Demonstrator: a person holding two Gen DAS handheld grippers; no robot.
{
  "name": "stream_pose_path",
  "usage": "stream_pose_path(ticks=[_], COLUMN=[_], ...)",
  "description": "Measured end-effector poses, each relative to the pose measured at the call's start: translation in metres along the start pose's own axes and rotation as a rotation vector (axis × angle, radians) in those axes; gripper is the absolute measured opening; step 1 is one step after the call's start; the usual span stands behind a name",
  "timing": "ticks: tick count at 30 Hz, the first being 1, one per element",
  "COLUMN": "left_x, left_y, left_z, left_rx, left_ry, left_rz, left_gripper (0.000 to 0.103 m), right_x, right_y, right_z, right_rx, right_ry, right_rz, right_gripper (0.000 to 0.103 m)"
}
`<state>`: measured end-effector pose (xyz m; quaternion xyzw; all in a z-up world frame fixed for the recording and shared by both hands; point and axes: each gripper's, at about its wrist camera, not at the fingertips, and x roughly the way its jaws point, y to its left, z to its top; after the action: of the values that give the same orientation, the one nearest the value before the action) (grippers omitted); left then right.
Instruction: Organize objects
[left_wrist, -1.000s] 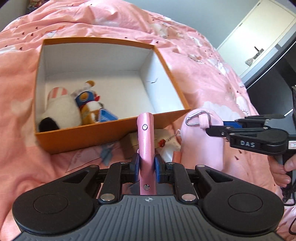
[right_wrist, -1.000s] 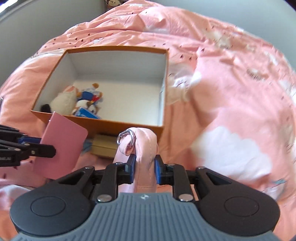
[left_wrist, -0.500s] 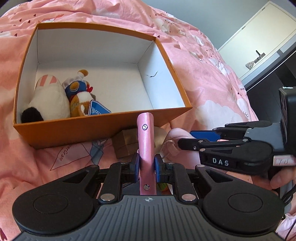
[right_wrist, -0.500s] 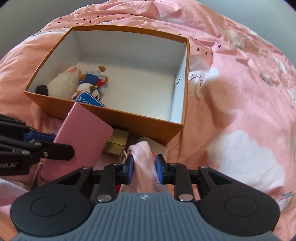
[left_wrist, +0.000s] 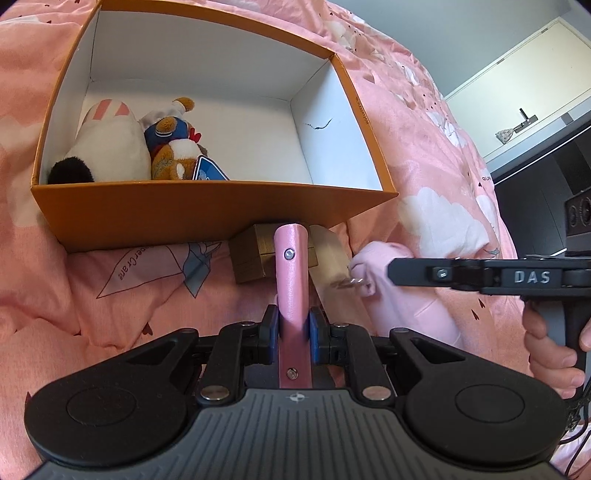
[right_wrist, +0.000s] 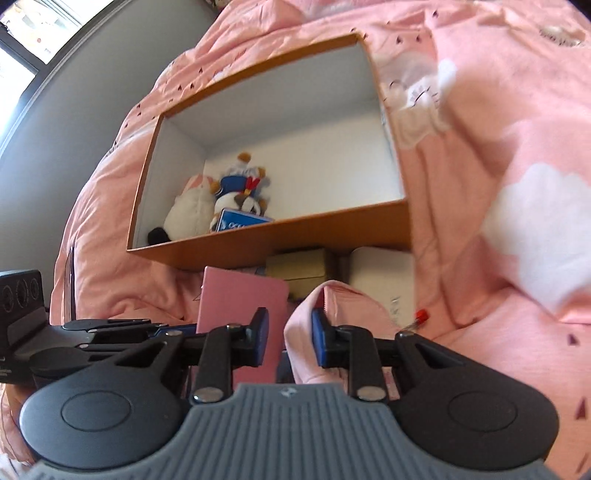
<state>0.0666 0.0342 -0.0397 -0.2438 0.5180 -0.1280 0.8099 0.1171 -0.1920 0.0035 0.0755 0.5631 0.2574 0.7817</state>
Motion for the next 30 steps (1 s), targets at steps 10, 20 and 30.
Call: stream_pose_path(ticks=[10,20,30], left_x=[-0.001,0.006,0.004], left_y=[-0.005,-0.003,-0.003], left_z=[-0.002,-0.004,-0.005], left_rx=[-0.002,-0.03,-0.033], left_ry=[0.008,0.042,0.042], left_rz=[-0.021,-0.004,0.014], left_gripper=[0.019,0.018,0.018], right_x=[0.0,-0.021,0.019], right_y=[-0.044,-0.024,-0.019], right_z=[-0.007,-0.003,-0.018], right_rx=[0.219,0.11,0.219], right_ry=[0.025,-0.067,0.015], right_rz=[0.188,0.115,0.24], right_gripper=[0.022,0.038,0.049])
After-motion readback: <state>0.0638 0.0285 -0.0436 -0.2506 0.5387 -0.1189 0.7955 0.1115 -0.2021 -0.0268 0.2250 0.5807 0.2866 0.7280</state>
